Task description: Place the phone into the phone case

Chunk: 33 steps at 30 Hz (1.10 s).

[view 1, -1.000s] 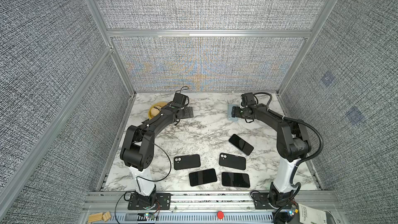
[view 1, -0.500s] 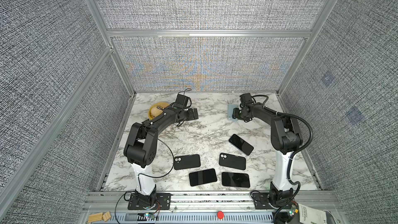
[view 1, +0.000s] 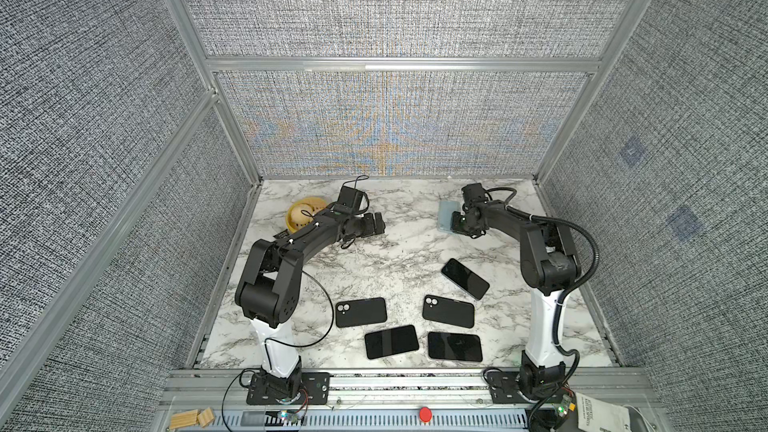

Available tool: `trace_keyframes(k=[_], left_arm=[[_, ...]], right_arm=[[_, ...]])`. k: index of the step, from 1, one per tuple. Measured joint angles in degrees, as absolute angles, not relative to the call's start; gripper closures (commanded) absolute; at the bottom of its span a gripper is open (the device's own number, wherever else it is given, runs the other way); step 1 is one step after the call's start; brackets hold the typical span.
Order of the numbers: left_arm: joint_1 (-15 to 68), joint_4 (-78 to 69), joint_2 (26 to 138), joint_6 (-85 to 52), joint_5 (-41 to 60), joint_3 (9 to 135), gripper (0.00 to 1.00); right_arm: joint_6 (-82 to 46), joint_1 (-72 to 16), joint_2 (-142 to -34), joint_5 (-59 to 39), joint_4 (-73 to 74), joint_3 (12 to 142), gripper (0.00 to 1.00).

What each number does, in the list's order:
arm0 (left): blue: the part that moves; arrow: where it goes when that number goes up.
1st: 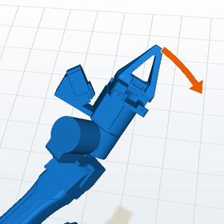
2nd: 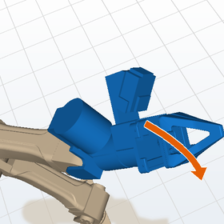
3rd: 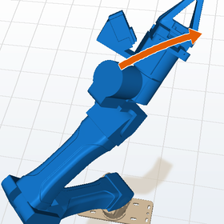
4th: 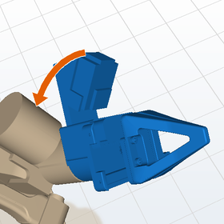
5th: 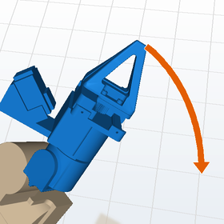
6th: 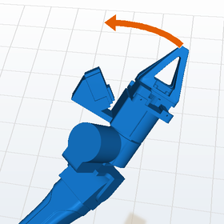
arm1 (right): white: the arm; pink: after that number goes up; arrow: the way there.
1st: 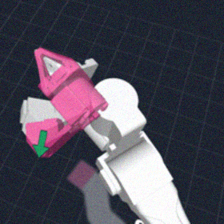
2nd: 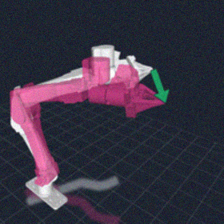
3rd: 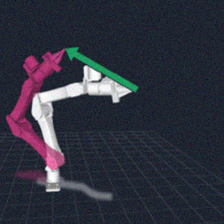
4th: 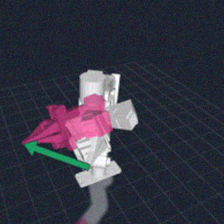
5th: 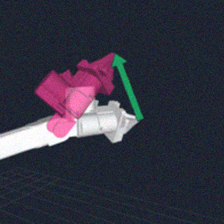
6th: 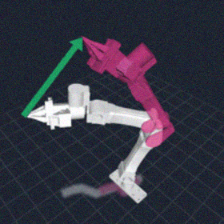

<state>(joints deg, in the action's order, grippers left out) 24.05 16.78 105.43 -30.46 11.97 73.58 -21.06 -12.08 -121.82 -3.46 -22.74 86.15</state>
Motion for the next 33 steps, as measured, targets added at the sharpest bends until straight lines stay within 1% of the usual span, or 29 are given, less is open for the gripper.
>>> trace_keyframes(k=[3,6,17,21,23,27,33], left_arm=[[24.08,15.79,103.83,-31.31,12.01,71.50,0.02],[24.08,14.44,102.59,-31.79,12.01,69.78,0.02],[24.25,11.70,101.47,-33.45,13.47,66.85,0.02],[24.27,10.94,100.84,-34.15,13.76,65.87,0.02],[24.29,10.28,100.18,-34.46,13.98,65.04,0.02],[24.29,8.82,98.85,-34.94,14.13,62.81,0.02],[24.34,7.77,97.78,-36.03,15.03,60.16,0.02]], right_arm=[[-22.06,-13.08,-121.40,-3.51,-22.41,85.45,0.88],[-24.36,-14.66,-120.77,-3.49,-22.46,84.75,0.92],[-39.66,-24.77,-117.27,-0.86,-15.94,77.38,0.92],[-43.24,-28.34,-115.22,-0.34,-16.14,75.31,0.92],[-44.40,-29.91,-113.78,0.03,-16.19,74.24,0.89],[-45.69,-32.56,-111.83,0.60,-15.90,73.10,0.79],[-44.25,-31.62,-113.01,-2.68,-13.23,71.26,0.72]])
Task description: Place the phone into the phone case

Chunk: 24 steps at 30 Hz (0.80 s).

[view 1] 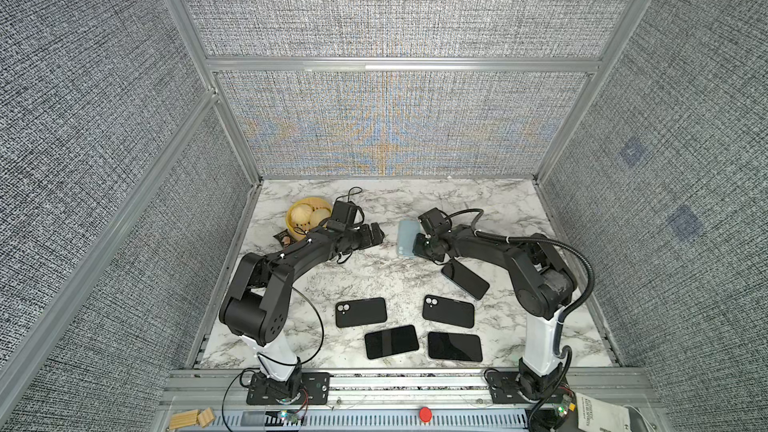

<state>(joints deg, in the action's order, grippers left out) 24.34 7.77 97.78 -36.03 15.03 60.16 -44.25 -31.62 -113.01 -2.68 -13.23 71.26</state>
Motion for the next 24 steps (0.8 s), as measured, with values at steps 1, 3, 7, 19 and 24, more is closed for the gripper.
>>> trace_keyframes(k=[1,3,7,19,24], left_arm=[[24.40,7.51,97.49,-36.05,15.18,59.83,0.02],[24.56,7.40,97.01,-36.47,15.31,59.33,0.02],[25.54,6.31,96.88,-37.74,16.71,58.17,0.02],[29.04,3.16,102.67,-41.67,22.68,60.84,0.05],[29.04,3.55,102.72,-41.65,23.05,62.24,0.04]], right_arm=[[-43.62,-31.48,-112.81,-3.55,-12.69,71.07,0.72],[-41.21,-31.46,-112.05,-5.41,-12.78,70.96,0.72],[-33.12,-29.50,-109.58,-6.79,-14.11,72.55,0.70],[-2.74,-23.40,-125.25,-6.63,-29.95,103.26,0.63],[3.81,-22.46,-133.34,-8.82,-37.63,116.01,0.60]])
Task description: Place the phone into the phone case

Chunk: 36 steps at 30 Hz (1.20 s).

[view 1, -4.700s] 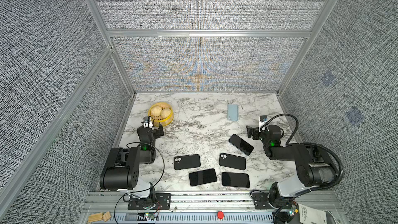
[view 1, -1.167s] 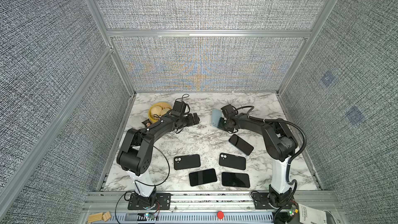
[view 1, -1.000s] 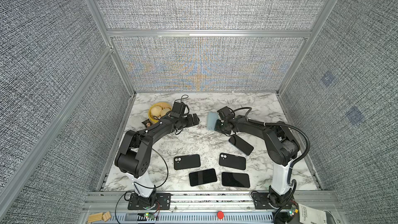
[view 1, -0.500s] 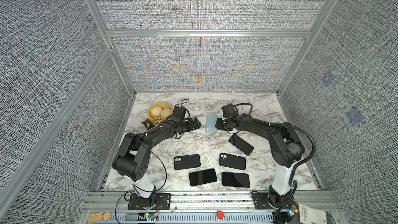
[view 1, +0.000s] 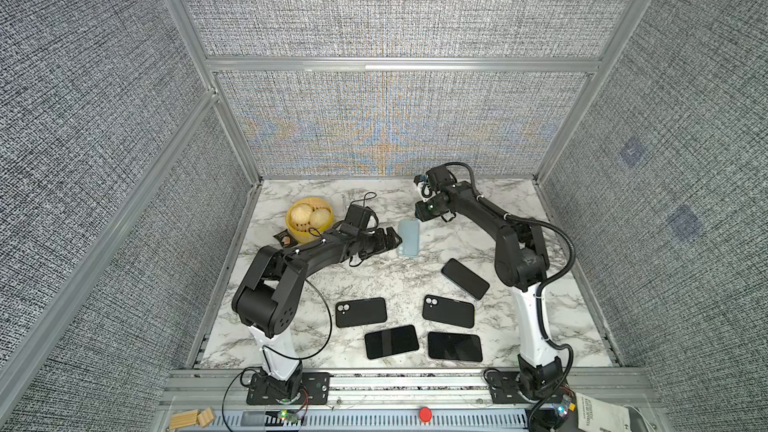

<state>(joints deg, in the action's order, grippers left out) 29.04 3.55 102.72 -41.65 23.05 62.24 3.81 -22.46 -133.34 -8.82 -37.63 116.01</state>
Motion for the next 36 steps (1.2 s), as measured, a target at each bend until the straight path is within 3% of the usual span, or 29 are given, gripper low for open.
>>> trace_keyframes(k=[9,18,24,28,36], left_arm=[[29.04,5.06,102.72,-41.56,23.07,62.67,0.04],[29.04,5.02,103.44,-41.56,23.94,62.78,0.05],[29.04,4.82,104.03,-41.58,24.47,62.87,0.05],[29.04,4.80,104.14,-41.58,24.60,62.74,0.05],[28.99,4.71,104.14,-41.52,24.58,62.19,0.05]], right_arm=[[6.87,-22.59,-141.23,-14.83,-44.82,126.13,0.57],[7.62,-23.03,-146.63,-13.85,-49.50,133.51,0.58],[7.62,-23.59,-148.24,-11.60,-51.94,135.28,0.67],[7.49,-23.51,-147.39,-10.41,-52.07,133.49,0.81],[5.19,-23.35,-144.77,-9.61,-52.03,129.25,0.93]])
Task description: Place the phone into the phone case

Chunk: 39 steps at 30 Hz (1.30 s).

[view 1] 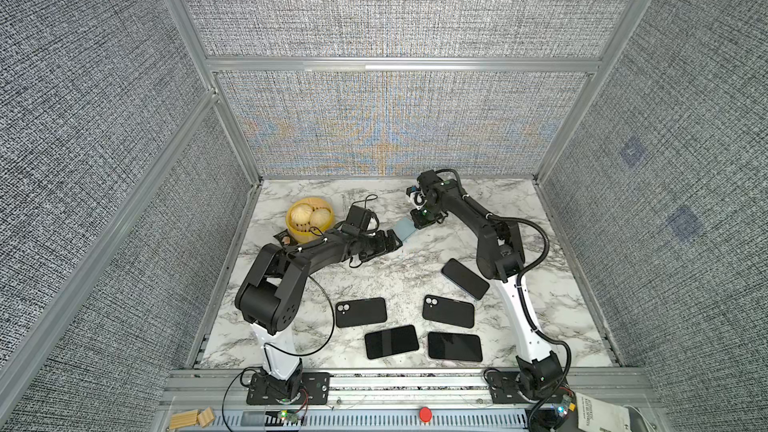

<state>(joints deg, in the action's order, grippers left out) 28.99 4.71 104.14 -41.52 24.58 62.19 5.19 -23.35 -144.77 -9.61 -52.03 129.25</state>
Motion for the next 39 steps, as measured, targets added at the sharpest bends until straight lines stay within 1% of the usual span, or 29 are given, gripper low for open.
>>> trace_keyframes(k=[5,8,12,15,21,26,28,30,32,39], left_arm=[[28.84,4.36,104.14,-41.41,24.53,61.43,0.05],[28.64,3.99,104.14,-41.43,24.56,61.14,0.05],[28.47,2.13,104.84,-41.67,25.12,61.01,0.05],[28.51,0.78,106.24,-42.11,25.91,60.93,0.05],[28.51,-1.93,108.60,-43.53,27.94,61.25,0.05],[28.51,-4.05,110.28,-44.03,29.28,61.89,0.05],[28.45,-4.95,111.24,-44.64,30.09,62.19,0.05],[28.36,-6.72,112.16,-45.23,30.63,62.50,0.05],[28.18,-8.36,112.75,-45.50,31.42,62.52,0.05],[26.30,-11.86,116.68,-47.92,33.30,65.80,0.05]], right_arm=[[1.23,-23.33,-141.23,-9.02,-51.33,123.22,0.95],[-2.92,-23.33,-136.14,-9.50,-48.93,115.02,0.96],[-10.26,-23.33,-127.98,-9.69,-44.12,103.70,0.94],[-15.35,-23.53,-122.96,-9.96,-39.66,95.66,0.94],[-22.96,-25.78,-116.22,-8.80,-32.91,83.11,0.93],[-27.73,-27.97,-113.95,-7.77,-28.97,77.67,0.88],[-29.04,-28.73,-113.23,-7.88,-27.81,76.20,0.85],[-30.30,-29.69,-112.90,-8.23,-26.74,75.05,0.79],[-31.33,-30.65,-112.55,-8.64,-26.33,74.30,0.76],[-33.08,-33.61,-107.83,-10.33,-24.82,70.67,0.73]])
